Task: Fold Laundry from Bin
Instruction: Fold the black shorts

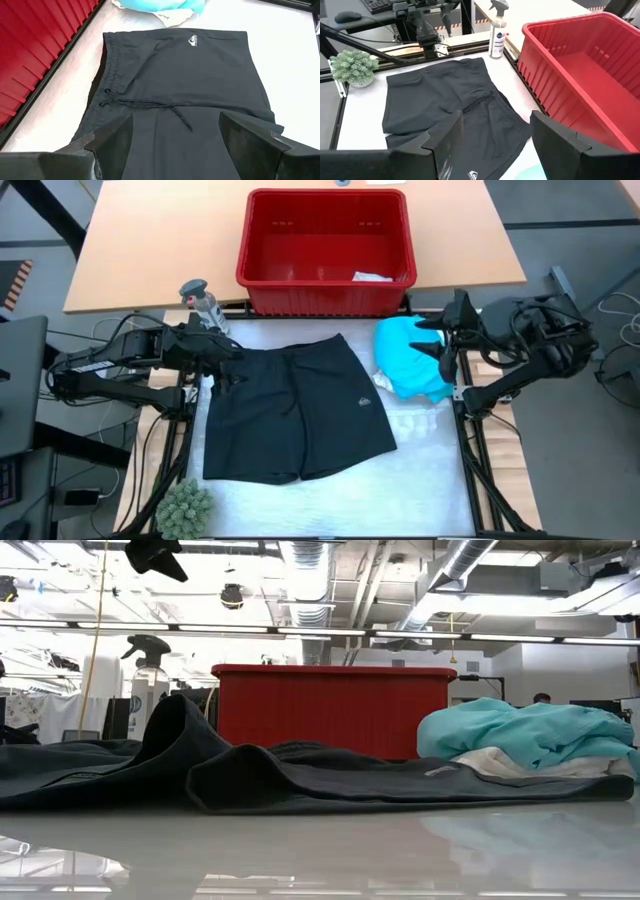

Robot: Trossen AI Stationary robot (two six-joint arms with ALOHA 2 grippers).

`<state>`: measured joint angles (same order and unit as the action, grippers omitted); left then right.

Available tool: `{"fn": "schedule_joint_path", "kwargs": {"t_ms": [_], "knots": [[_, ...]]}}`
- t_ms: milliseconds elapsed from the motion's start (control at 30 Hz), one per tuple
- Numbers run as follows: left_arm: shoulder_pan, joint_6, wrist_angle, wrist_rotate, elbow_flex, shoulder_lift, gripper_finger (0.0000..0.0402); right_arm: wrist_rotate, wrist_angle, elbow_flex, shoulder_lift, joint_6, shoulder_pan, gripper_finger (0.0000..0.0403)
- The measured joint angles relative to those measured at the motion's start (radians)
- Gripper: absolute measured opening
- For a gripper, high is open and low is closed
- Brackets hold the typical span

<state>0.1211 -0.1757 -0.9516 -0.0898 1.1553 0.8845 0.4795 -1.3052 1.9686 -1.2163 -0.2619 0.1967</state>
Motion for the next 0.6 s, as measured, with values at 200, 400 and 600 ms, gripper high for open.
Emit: {"fn": "schedule_joint_path", "kwargs": {"t_ms": [200,400,600], "knots": [[0.0,-0.005,0.0,0.0,0.0,0.0,0.0284,0.002,0.001,0.0,0.0,0.0,0.0,0.0255],[0.0,-0.017,0.0,0.018,0.0,0.0,0.0283,0.001,0.001,0.0,0.0,0.0,0.0,0.0255],[0.0,-0.023,0.0,0.032,0.0,0.0,0.0283,0.0,0.005,-0.025,0.0,-0.002,0.005,0.0255]]}}
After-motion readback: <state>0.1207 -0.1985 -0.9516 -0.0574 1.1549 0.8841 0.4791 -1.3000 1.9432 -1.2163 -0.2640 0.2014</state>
